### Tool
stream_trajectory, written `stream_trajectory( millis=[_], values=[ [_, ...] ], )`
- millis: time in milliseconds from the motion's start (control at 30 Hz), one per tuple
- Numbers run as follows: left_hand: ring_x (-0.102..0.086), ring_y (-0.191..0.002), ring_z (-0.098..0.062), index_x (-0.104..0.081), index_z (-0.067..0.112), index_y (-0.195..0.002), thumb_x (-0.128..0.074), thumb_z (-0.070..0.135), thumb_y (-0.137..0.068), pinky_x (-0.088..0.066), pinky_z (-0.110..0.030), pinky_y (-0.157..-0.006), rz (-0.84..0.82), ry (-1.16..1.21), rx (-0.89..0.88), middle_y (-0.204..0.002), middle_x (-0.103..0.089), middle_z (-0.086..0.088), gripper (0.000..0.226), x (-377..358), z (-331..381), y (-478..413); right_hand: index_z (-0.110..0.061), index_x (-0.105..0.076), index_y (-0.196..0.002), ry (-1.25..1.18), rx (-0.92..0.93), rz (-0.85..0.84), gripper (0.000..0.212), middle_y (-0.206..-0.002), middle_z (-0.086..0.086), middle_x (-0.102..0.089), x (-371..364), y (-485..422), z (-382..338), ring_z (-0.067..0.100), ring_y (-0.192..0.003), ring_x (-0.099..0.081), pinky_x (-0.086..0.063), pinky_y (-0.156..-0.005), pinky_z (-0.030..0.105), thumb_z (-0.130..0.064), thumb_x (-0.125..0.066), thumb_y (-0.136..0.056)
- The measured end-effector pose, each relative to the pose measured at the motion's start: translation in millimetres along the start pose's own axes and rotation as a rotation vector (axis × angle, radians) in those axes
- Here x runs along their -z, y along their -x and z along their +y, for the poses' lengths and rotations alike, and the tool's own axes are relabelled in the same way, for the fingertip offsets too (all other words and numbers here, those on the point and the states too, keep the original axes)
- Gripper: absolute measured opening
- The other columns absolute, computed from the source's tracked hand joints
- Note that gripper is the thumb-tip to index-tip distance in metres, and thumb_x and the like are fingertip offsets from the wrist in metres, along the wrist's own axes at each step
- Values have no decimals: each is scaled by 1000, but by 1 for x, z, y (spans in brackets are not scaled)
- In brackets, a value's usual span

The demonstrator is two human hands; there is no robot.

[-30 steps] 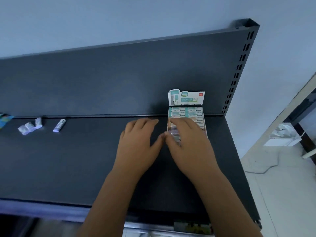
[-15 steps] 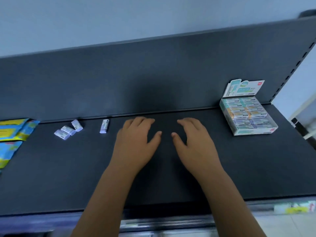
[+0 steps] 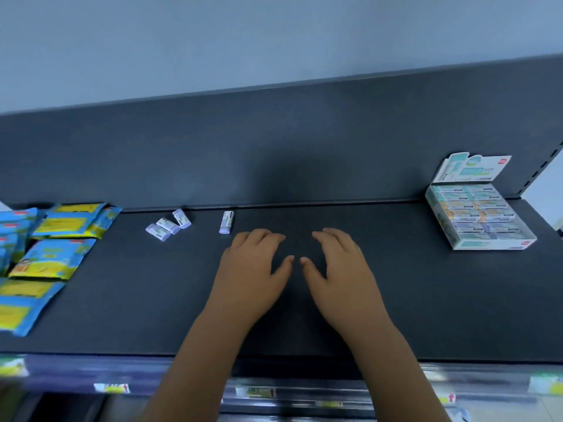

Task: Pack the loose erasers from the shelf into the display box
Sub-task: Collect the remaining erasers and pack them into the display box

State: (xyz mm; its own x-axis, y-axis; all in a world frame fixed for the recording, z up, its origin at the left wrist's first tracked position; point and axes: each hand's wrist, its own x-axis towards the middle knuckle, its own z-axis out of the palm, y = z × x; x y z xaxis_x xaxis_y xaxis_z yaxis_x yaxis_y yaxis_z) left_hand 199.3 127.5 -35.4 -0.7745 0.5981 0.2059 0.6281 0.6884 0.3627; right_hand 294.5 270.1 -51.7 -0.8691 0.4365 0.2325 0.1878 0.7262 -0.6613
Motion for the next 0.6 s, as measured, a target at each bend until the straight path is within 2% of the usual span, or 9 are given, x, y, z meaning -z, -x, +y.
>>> stream_trajectory(
  millis=[200,400,500,600],
  values=[
    [-48,-120,-18,-61,24,-129,-59,44,-92,-49,-44,-95,-8,35,22,-128,-59,10,42,13,-46,2,-19,-45,-145,6,19,-75,55,-149,-6,-41,-36,-13,-37,11,-139,-35,-37,-113,31,-44,-54,-97],
    [-52,-118,-21,-63,27,-126,-57,44,-89,-47,-42,-96,-25,19,8,-124,-61,9,41,42,-122,-13,-23,-50,-141,7,1,-81,47,-141,-10,-48,-80,-41,-84,8,-131,-42,-41,-106,27,-40,-56,-97],
    [-53,-117,-25,-65,19,-125,-66,35,-90,-47,-40,-95,11,27,42,-124,-63,2,39,54,-166,-19,-24,-54,-135,0,26,-101,41,-133,-11,-52,-106,-56,-112,8,-126,-46,-42,-102,26,-37,-56,-97],
    [-56,-106,-25,-64,23,-116,-57,42,-87,-49,-43,-89,-25,29,75,-112,-63,5,35,63,-206,-23,-25,-55,-136,-20,38,-166,40,-134,-10,-55,-132,-71,-137,10,-125,-49,-45,-102,30,-33,-55,-97]
  ],
)
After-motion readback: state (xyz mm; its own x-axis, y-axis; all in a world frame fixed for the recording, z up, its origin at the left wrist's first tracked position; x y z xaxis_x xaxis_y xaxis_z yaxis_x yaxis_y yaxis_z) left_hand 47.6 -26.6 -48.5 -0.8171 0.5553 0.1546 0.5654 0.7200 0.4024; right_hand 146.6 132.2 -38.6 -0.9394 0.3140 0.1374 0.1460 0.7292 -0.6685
